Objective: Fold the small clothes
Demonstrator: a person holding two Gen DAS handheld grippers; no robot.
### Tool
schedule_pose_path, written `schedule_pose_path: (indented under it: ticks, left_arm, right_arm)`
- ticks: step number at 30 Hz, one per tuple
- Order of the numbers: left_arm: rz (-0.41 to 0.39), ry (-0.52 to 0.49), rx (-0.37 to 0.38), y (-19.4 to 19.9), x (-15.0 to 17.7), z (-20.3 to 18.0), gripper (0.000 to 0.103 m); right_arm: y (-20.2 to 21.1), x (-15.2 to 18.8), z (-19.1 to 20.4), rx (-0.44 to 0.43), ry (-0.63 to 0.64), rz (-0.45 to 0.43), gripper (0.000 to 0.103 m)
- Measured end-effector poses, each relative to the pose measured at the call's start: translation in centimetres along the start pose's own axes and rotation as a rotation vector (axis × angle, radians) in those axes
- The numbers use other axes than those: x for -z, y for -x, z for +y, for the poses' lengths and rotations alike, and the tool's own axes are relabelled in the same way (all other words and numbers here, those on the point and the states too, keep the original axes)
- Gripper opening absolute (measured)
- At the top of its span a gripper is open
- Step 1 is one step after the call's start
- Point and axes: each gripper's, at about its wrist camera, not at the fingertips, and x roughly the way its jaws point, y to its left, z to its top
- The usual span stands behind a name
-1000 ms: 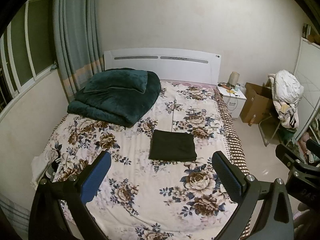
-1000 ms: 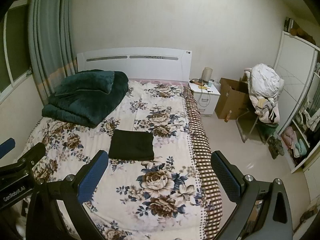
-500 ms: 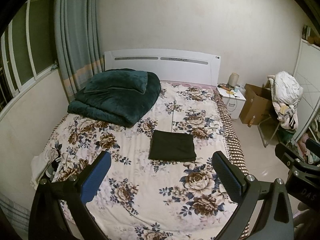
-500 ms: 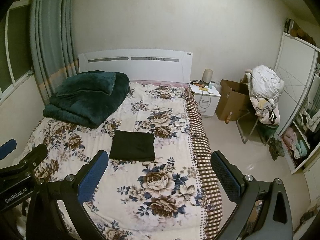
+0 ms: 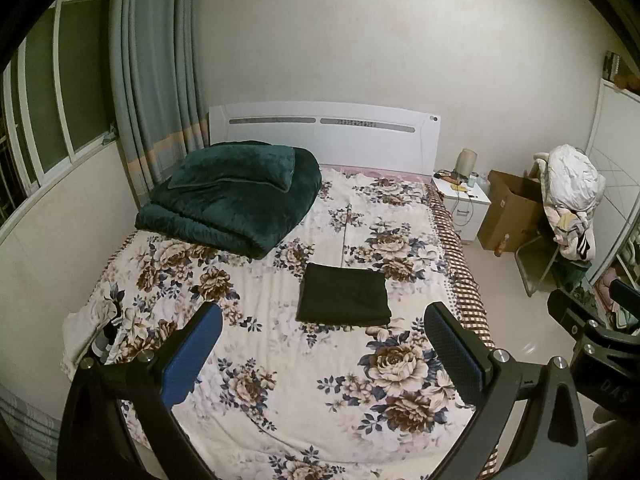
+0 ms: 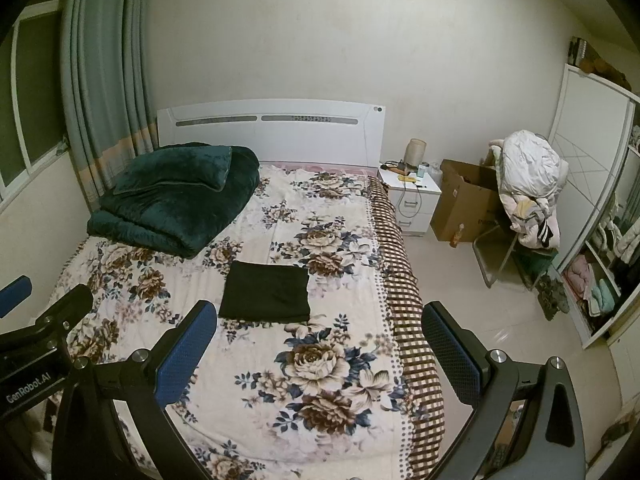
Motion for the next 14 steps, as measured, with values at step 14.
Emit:
schedule_pose_path:
  ticks: [14]
  left_arm:
    - [-0.006, 0.0, -0.003, 0.25, -0.07, -0.12, 0.103]
  right_arm:
    - [0.6, -0.39, 0.44, -0.001, -0.001, -0.006, 0.103]
